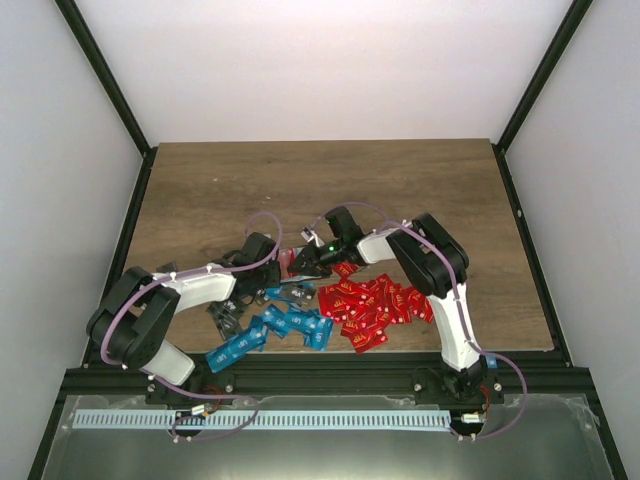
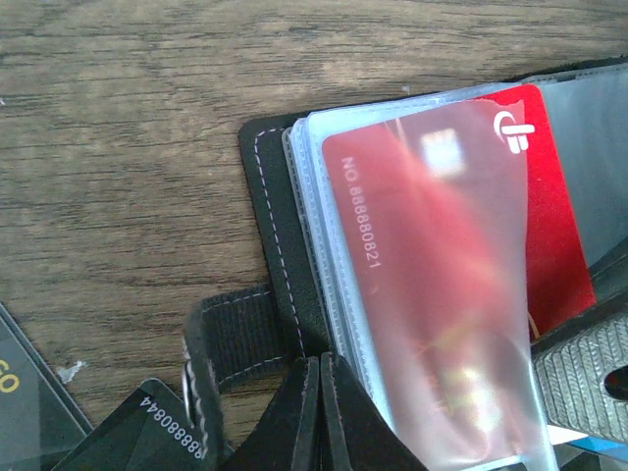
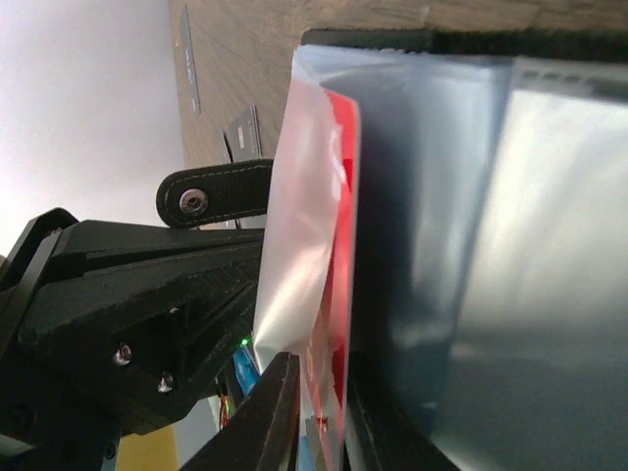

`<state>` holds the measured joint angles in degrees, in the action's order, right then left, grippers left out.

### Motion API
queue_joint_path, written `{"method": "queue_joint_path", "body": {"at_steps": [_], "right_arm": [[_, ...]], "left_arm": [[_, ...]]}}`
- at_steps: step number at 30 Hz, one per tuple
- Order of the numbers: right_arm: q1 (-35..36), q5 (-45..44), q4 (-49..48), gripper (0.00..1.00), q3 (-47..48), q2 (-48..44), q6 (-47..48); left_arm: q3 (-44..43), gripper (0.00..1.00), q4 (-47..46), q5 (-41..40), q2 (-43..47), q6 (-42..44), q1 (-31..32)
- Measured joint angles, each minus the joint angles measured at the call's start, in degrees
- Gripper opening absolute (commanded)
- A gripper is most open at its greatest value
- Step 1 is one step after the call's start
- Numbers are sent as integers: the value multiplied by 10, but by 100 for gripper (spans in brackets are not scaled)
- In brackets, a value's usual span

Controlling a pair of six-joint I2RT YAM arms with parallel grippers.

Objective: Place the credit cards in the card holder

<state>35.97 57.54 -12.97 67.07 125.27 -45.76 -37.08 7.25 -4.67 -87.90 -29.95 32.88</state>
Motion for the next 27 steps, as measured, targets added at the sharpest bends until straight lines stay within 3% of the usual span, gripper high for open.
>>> {"method": "queue_joint_path", "body": {"at_steps": [17, 24, 27], "right_arm": [[4, -57, 162, 55, 35, -52, 98], [4, -90, 207, 60, 45, -72, 125], [4, -109, 226, 57, 46, -81, 136]], "left_arm": [[0, 4, -3, 0, 0, 0, 0], [0, 4, -2, 0, 1, 0, 0], [0, 4, 5, 2, 6, 1, 0]]}}
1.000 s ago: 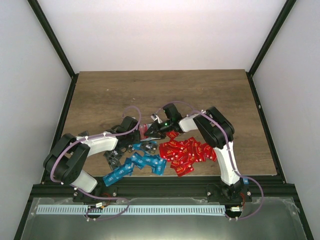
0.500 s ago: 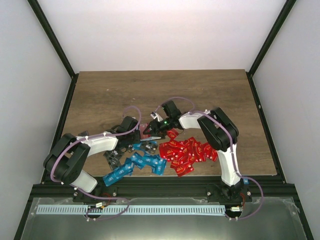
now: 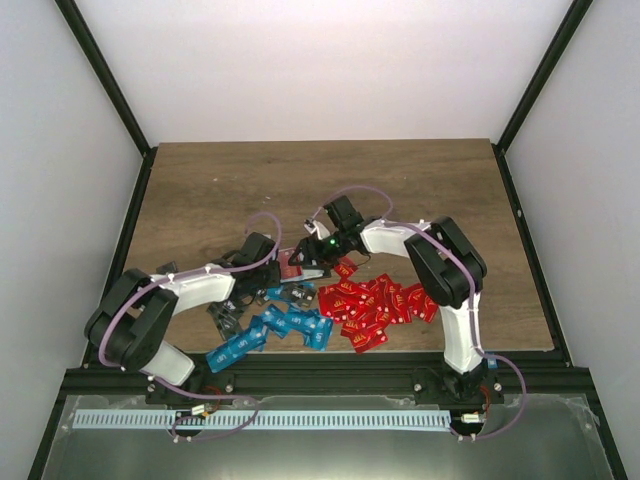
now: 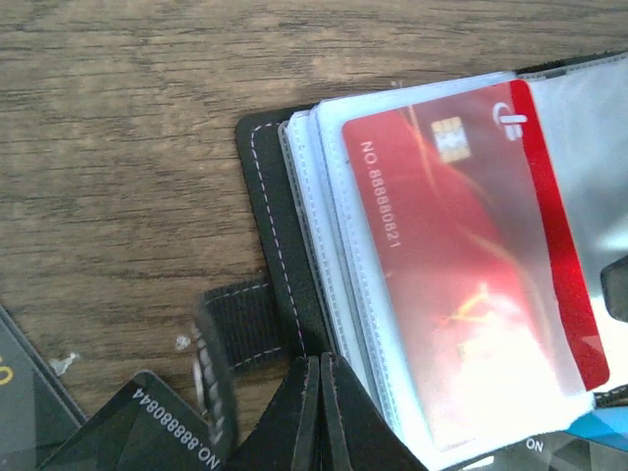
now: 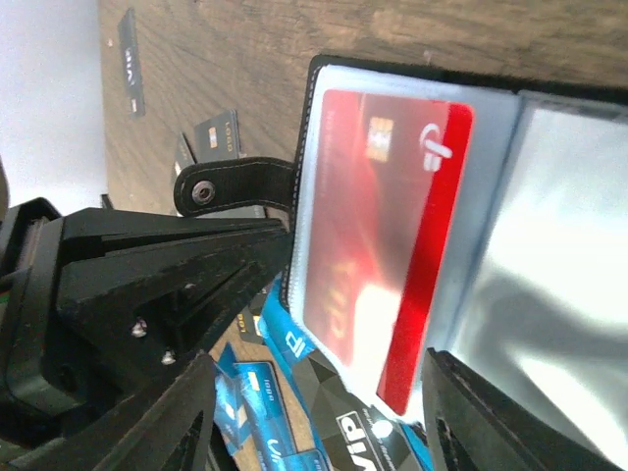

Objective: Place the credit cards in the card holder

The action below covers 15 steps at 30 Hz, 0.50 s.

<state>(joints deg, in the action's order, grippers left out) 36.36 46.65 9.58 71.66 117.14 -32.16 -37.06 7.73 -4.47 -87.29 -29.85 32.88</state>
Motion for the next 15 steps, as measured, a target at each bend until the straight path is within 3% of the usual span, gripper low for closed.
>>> {"method": "queue_joint_path", "body": {"at_steps": [6, 11, 15], "right_arm": [[0, -46, 33, 25, 6, -25, 20], [2, -49, 29, 8, 7, -37, 28], [7, -47, 27, 1, 8, -36, 30]], "left_arm": [[0, 4, 20, 5, 34, 1, 0], [0, 4, 24, 7, 66, 1, 0], [0, 4, 27, 11, 69, 1, 0]]}}
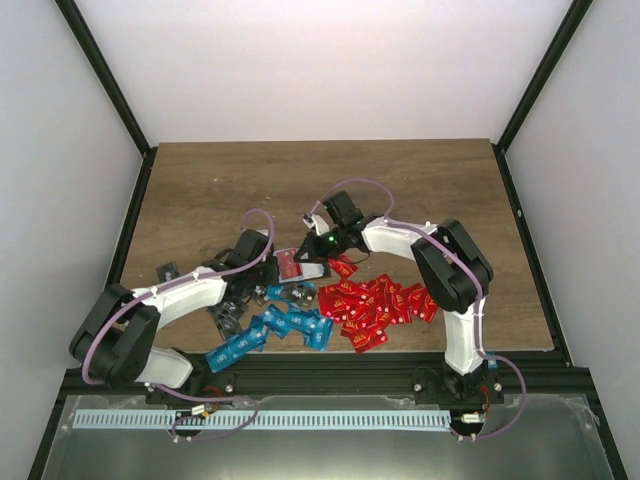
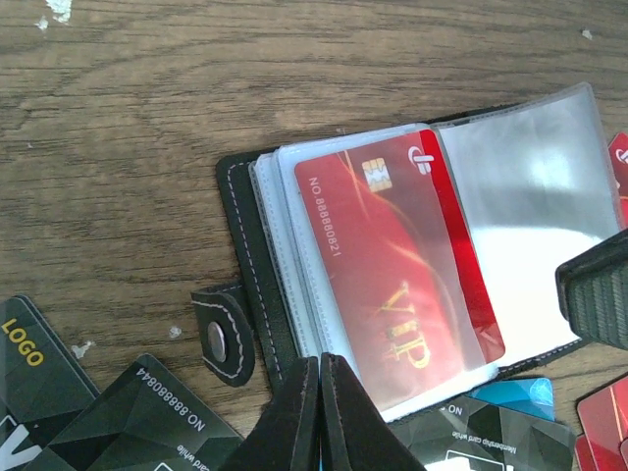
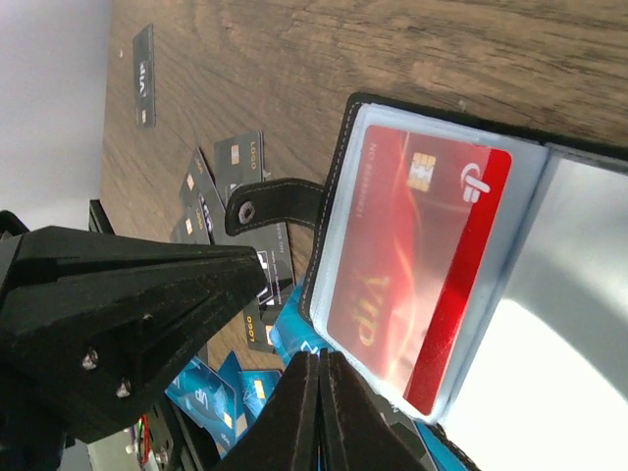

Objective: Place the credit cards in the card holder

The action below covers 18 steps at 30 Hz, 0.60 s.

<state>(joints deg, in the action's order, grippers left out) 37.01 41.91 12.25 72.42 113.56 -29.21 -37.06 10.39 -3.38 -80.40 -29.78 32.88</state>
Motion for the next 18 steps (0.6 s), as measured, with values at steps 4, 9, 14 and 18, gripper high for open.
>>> {"method": "queue_joint_path", "body": {"at_steps": [4, 9, 14, 18], "right_arm": [[2, 0, -2, 1, 10, 10, 1], [2, -2, -4, 1, 29, 33, 5], [2, -10, -5, 1, 30, 50, 15], [2, -23, -3, 1, 30, 62, 22]], "left_arm": [[0, 4, 0, 6, 0, 0, 0], [0, 4, 0, 10, 0, 0, 0], [0, 4, 1, 10, 0, 0, 0], [0, 4, 2, 10, 0, -1, 0]]}}
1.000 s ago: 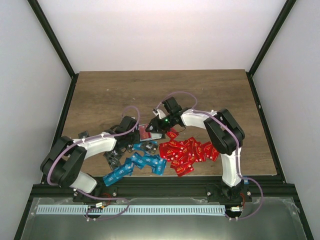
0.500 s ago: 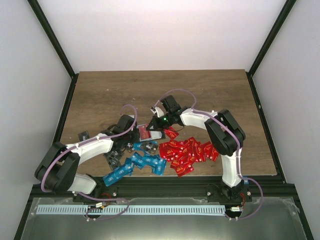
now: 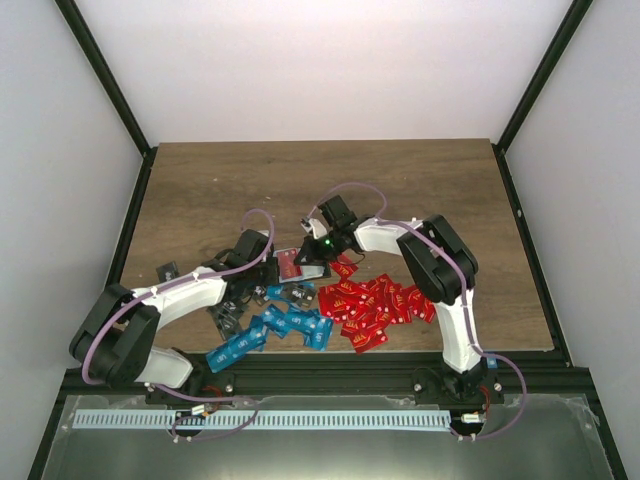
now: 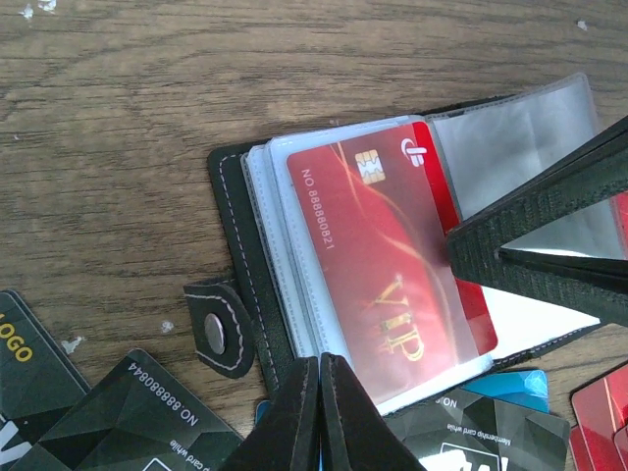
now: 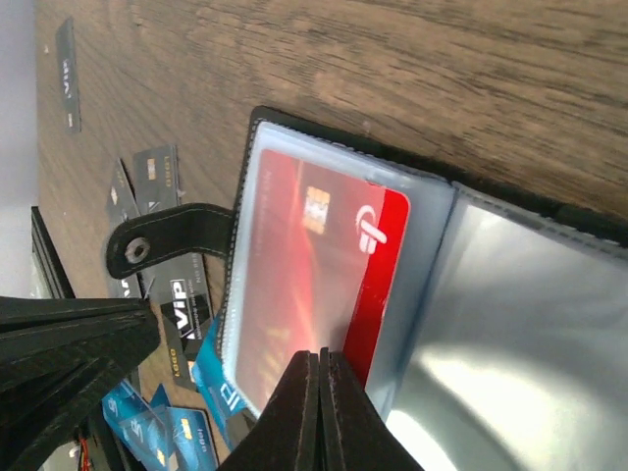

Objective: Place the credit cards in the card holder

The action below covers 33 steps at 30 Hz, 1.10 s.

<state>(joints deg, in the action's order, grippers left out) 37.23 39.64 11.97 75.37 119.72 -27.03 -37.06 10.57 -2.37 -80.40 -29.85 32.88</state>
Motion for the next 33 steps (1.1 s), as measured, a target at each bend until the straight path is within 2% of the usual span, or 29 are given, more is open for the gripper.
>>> {"method": "queue_joint_path", "body": {"at_steps": [8, 14, 17, 20, 33], "right_arm": [[0, -16, 0, 1, -2, 6, 7], [0, -18, -6, 1, -6, 6, 7], [0, -17, -9, 1, -8, 6, 6], [0, -17, -11, 1, -9, 6, 6], [0, -11, -21, 1, -15, 7, 6]], "left_arm": [[0, 7, 3, -5, 0, 0, 0], [0, 25, 3, -8, 0, -1, 0], [0, 38, 3, -9, 0, 1, 0], [0, 45, 1, -9, 0, -1, 0], [0, 47, -42, 19, -13, -6, 0]]}}
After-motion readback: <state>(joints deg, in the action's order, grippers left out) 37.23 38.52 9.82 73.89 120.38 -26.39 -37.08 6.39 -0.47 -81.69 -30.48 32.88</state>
